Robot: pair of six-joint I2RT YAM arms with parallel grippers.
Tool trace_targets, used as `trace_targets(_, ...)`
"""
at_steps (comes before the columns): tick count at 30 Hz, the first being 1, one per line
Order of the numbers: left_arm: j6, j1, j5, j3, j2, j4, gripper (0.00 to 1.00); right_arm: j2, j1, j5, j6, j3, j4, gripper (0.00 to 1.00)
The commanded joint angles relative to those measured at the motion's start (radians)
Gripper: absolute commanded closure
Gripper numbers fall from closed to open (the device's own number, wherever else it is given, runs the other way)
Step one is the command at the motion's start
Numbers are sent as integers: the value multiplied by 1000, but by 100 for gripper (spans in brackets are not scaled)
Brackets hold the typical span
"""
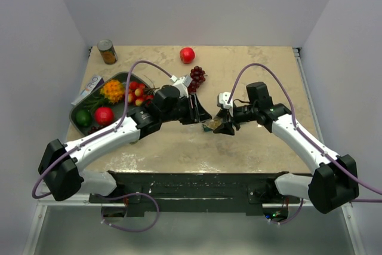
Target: Sort the pills into containers
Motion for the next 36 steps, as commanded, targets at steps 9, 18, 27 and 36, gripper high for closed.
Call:
trace_targets(9,408,71,604,-270,-2,610,85,-18,-26,-159,5,28,14,100)
trace_targets(18,727,81,641,-275,-63,662,41,-22,-42,-258,5,20,9,100)
trace_targets(27,720,84,575,-204,-156,536,1,-22,-40,-226,2,17,14,100)
trace_targets(36,433,142,289,-227,-302,368,0,-26,-40,-193,1,16,17,100)
